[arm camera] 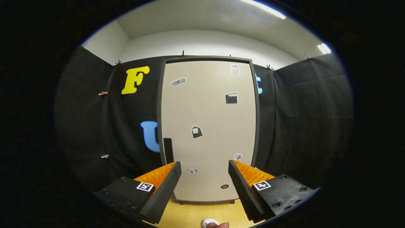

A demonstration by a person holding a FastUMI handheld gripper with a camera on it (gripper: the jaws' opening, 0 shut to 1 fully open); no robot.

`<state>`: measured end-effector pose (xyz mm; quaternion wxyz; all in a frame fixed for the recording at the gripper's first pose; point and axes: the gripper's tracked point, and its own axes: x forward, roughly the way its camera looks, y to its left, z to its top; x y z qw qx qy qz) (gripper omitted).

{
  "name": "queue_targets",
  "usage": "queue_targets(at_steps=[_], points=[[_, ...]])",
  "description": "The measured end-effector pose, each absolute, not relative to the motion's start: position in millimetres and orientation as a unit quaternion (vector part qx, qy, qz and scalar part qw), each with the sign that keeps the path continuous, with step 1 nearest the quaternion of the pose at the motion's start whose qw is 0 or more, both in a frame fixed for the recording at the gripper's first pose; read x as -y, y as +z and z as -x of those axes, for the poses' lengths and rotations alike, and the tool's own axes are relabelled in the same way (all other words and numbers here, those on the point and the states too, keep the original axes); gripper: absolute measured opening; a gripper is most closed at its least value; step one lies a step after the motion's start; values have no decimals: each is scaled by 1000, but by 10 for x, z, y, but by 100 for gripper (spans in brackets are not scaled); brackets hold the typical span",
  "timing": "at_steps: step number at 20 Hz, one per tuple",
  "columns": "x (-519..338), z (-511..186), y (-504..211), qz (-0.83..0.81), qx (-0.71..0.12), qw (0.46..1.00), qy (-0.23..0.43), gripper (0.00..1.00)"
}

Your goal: Open the shoe cabinet door, grab the shoes and put them into the shoe cabinet, then close the shoe cabinet door.

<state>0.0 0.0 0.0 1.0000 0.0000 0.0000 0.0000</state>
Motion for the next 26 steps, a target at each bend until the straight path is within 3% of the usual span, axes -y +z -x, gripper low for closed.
queue_targets(at_steps=[26], points=[[-145, -46, -62, 3, -3, 1000, 7, 97]])
